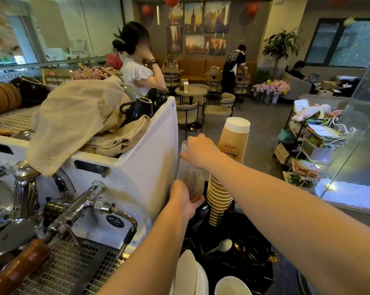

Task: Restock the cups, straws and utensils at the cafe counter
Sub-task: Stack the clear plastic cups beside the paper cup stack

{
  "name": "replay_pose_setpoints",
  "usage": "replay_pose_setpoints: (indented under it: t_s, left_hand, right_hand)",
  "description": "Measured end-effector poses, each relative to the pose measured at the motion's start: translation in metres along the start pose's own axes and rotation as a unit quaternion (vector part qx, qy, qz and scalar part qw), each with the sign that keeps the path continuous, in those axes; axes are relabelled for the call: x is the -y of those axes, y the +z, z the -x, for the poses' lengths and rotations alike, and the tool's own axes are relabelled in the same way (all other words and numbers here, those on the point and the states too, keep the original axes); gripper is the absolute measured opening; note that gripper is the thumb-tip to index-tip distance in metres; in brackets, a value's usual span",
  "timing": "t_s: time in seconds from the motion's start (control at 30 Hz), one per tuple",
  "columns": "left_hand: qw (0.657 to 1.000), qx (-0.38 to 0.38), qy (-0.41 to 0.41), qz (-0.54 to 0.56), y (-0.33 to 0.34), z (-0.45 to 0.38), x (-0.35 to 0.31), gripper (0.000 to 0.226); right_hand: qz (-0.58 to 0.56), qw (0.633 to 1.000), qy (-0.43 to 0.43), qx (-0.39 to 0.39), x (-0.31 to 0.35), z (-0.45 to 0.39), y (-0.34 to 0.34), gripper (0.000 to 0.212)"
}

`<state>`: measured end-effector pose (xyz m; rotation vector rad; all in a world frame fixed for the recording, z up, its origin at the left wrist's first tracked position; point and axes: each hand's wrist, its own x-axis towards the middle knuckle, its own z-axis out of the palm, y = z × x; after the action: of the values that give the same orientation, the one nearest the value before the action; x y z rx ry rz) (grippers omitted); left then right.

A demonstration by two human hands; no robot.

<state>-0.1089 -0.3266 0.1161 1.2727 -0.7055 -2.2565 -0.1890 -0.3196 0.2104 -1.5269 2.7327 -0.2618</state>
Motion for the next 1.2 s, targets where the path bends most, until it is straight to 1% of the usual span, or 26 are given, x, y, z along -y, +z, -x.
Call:
replay_pose_setpoints:
  t_s: [0.2, 0.33, 0.47, 0.63, 0.7, 0.87, 0.93, 1.03, 1.13, 1.2]
  left_hand:
    - [1.0, 0.012, -0.001, -0.004, -0.002, -0.003, 0.003, 0.05]
    - [0.997, 0.015, -0.019, -0.067, -0.006, -0.001, 0.006, 0.051]
    - [0.992, 0.017, -0.014, -0.125, -0.013, -0.001, 0.012, 0.049]
    - [0.986, 0.013, -0.013, -0.163, -0.019, -0.002, 0.01, 0.045]
    - [0.983, 0.011, -0.017, -0.184, -0.02, -0.003, 0.011, 0.044]
    - [0.962, -0.005, 0.034, -0.272, -0.016, -0.008, 0.017, 0.044]
    - [0.943, -0.024, 0.072, -0.323, -0.017, -0.009, 0.015, 0.039]
    - [0.887, -0.045, 0.138, -0.438, -0.018, -0.012, 0.014, 0.035]
    - [0.831, -0.082, 0.196, -0.515, -0.016, -0.014, 0.016, 0.027]
    - [0.795, -0.099, 0.196, -0.565, -0.014, -0.013, 0.017, 0.016]
  right_hand:
    - [0.005, 1.0, -0.006, 0.006, -0.002, 0.002, 0.0, 0.058]
    - [0.001, 1.0, 0.007, 0.024, -0.004, 0.002, -0.001, 0.06]
    - [-0.01, 0.999, 0.003, 0.036, -0.007, 0.001, -0.002, 0.057]
    - [-0.016, 0.999, -0.001, 0.04, -0.007, 0.002, -0.003, 0.06]
    - [-0.021, 0.999, -0.004, 0.039, -0.007, 0.001, -0.003, 0.057]
    - [-0.028, 0.999, -0.001, 0.028, -0.008, -0.002, -0.003, 0.053]
    - [-0.03, 0.999, 0.0, 0.024, -0.008, -0.003, -0.002, 0.055]
    - [-0.032, 0.999, 0.007, 0.025, -0.009, -0.006, -0.001, 0.058]
    - [-0.037, 0.999, 0.009, 0.019, -0.011, -0.007, 0.0, 0.055]
    - [-0.039, 0.999, 0.008, 0.016, -0.012, -0.007, 0.001, 0.054]
